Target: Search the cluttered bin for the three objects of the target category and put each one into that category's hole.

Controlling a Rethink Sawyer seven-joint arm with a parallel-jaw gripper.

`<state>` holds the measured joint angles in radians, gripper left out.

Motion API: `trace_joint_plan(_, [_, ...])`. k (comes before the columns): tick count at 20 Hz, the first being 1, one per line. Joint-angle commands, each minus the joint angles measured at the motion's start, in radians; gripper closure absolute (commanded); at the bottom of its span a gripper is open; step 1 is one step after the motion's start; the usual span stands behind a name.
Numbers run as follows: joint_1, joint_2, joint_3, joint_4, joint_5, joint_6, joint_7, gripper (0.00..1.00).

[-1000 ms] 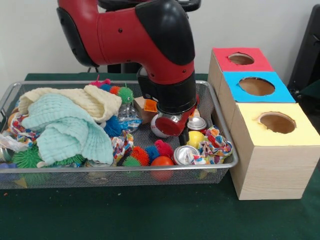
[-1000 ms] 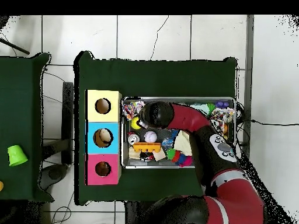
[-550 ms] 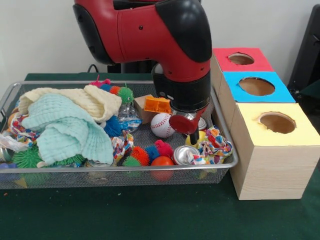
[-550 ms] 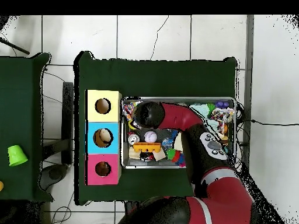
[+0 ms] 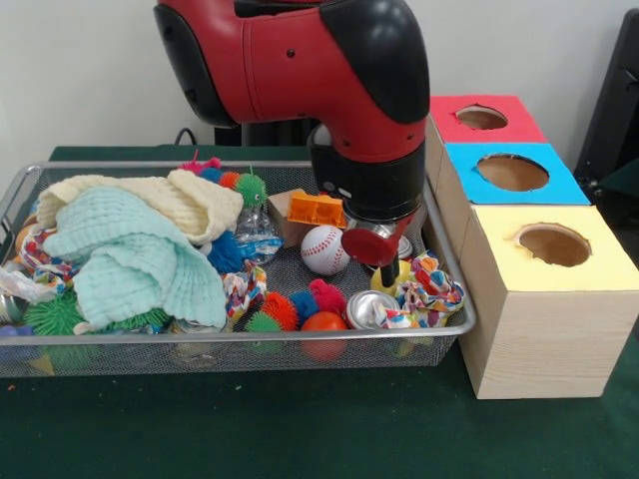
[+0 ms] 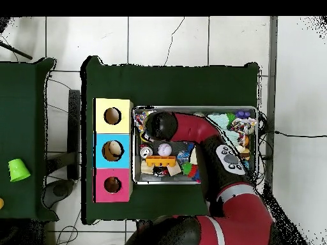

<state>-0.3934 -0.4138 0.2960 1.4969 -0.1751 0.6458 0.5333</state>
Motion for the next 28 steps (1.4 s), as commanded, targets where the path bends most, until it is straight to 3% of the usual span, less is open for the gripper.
trace_joint_plan(1, [0.009,0.036,-0.028,0.009,0.031,-0.043,0.283,1.0])
trace_joint_plan(8, [0.052,0.046,-0.06,-0.038,0.037,-0.003,0.297,1.0])
trace_joint_plan(9, [0.066,0.048,-0.075,-0.049,0.039,0.015,0.299,0.0])
trace_joint_plan(12, [0.076,0.049,-0.09,-0.062,0.025,0.043,0.284,0.0])
trace_joint_plan(15, [0.061,0.043,-0.078,-0.036,0.039,0.001,0.277,0.0])
trace_joint_plan(19, [0.08,0.05,-0.099,-0.059,0.048,0.043,0.281,0.0])
trace_joint_plan(28, [0.102,0.065,-0.102,-0.09,0.071,0.023,0.284,0.0])
